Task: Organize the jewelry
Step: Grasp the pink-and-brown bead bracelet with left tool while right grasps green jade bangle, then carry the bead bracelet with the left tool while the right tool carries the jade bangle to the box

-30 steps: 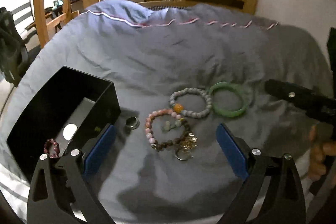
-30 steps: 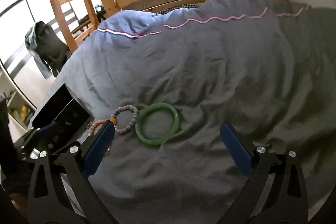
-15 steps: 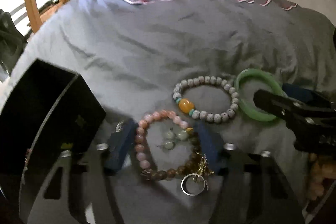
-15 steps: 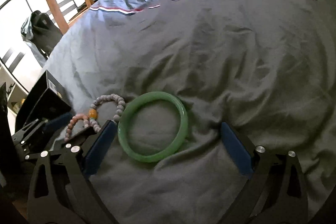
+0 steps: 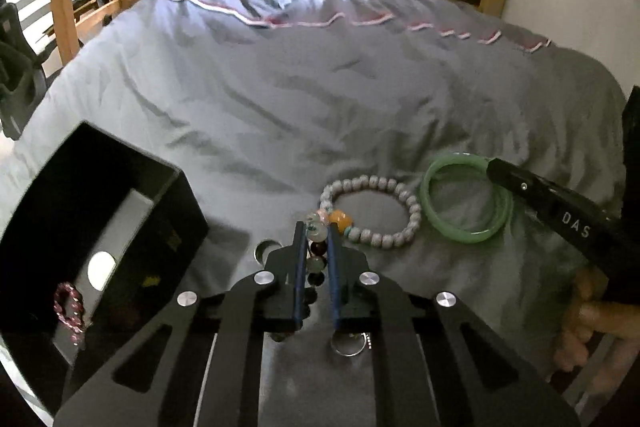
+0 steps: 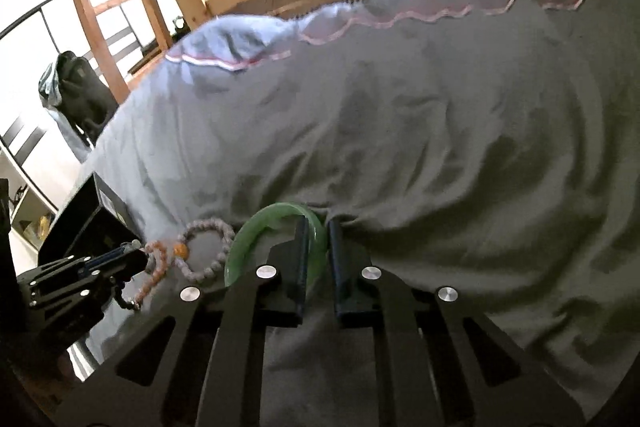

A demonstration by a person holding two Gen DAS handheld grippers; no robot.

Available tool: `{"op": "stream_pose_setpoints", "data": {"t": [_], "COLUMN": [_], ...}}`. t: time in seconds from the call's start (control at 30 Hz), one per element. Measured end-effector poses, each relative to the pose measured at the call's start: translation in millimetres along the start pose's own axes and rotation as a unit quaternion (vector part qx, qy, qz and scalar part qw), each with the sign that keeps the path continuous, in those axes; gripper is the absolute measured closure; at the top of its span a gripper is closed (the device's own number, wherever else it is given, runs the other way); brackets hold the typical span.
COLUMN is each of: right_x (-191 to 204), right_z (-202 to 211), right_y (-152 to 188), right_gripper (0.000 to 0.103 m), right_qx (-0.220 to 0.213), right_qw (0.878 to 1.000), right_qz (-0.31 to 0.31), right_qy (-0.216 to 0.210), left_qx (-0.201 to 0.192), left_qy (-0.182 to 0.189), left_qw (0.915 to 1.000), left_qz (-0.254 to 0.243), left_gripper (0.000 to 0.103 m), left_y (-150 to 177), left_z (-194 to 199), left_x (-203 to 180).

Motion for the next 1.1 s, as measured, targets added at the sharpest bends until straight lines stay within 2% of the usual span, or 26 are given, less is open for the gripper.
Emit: {"op": "stream_pose_setpoints", "data": {"t": [0.03,0.13,0.2,0.23,0.27,0.33,0.37,0.43,0.47,0.5,0.53,0.57,0.67,0.7,0.73,0.9,1.1], "right_x": [0.9,7.2,11.2,13.3,17.5,19.5,23.5,28.4,31.8,34.9,34.8,33.2,34.6,38.2,40.8,46.1,48.3], "right_z": [3.1,17.8,22.6,21.9,14.9,6.7,-0.2,-6.5,-7.2,-11.4,-17.1,-24.4,-28.1,-27.9,-26.1,-21.6,2.5], "right_y": [-2.6,-13.7,-16.9,-16.3,-11.4,-2.3,5.3,15.5,19.8,25.4,30.7,37.1,43.3,44.2,44.2,40.1,14.7], "right_gripper": [0.103,0.103,0.103,0.102,0.102,0.099,0.091,0.028,0.027,0.031,0.047,0.059,0.076,0.089,0.095,0.097,0.099], "right_qx": [-0.008,-0.037,-0.042,-0.037,-0.01,0.018,0.039,0.054,0.054,0.061,0.074,0.093,0.102,0.107,0.106,0.095,0.036], "right_qw": [1.0,0.999,0.998,0.998,0.998,0.998,0.996,0.995,0.995,0.994,0.993,0.991,0.989,0.988,0.988,0.987,0.983], "right_qz": [0.0,0.0,0.005,0.008,0.012,0.011,0.016,0.033,0.043,0.061,0.076,0.089,0.096,0.1,0.097,0.06,0.006], "right_qy": [-0.006,-0.026,-0.036,-0.042,-0.058,-0.066,-0.073,-0.072,-0.074,-0.065,-0.049,-0.034,-0.044,-0.051,-0.062,-0.118,-0.182], "left_qx": [-0.004,-0.012,-0.018,-0.02,-0.023,-0.025,-0.026,-0.029,-0.029,-0.029,-0.03,-0.029,-0.025,-0.025,-0.025,-0.024,-0.027], "left_qy": [0.001,0.006,0.009,0.01,0.008,0.007,0.006,0.006,0.007,0.008,0.008,0.009,0.01,0.01,0.009,0.007,0.011], "left_qw": [1.0,0.9999,0.9998,0.9997,0.9997,0.9996,0.9996,0.9995,0.9995,0.9995,0.9995,0.9995,0.9996,0.9996,0.9996,0.9997,0.9996], "left_qz": [0.001,-0.001,-0.001,-0.002,-0.004,-0.008,-0.01,-0.011,-0.011,-0.011,-0.009,-0.009,-0.008,-0.008,-0.008,-0.004,0.001], "left_gripper": [0.093,0.093,0.093,0.093,0.093,0.093,0.093,0.094,0.094,0.094,0.094,0.094,0.094,0.093,0.093,0.093,0.093], "left_y": [-1.2,-6.4,-10.0,-11.7,-12.5,-13.5,-13.5,-14.3,-14.4,-14.5,-14.9,-14.1,-13.2,-13.2,-13.2,-14.3,-16.7], "left_z": [3.6,11.5,15.6,17.3,19.5,22.3,23.4,25.9,27.0,27.9,28.4,28.6,26.9,26.7,26.4,25.9,28.8], "left_x": [0.2,0.3,-0.3,-0.7,-0.9,-0.7,-1.0,-0.5,-0.2,0.2,0.6,0.7,0.3,0.6,0.8,2.1,3.6]}}
Point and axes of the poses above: each gripper's, at about its wrist camera, not at the fingertips, and z roughly against the way its jaws point, x to its left, y to its underside, the point moved 8 cm from there along -z, roughly the way its jaws point, and after that the axes turned 4 degrees about -y, right-handed, at the moved point
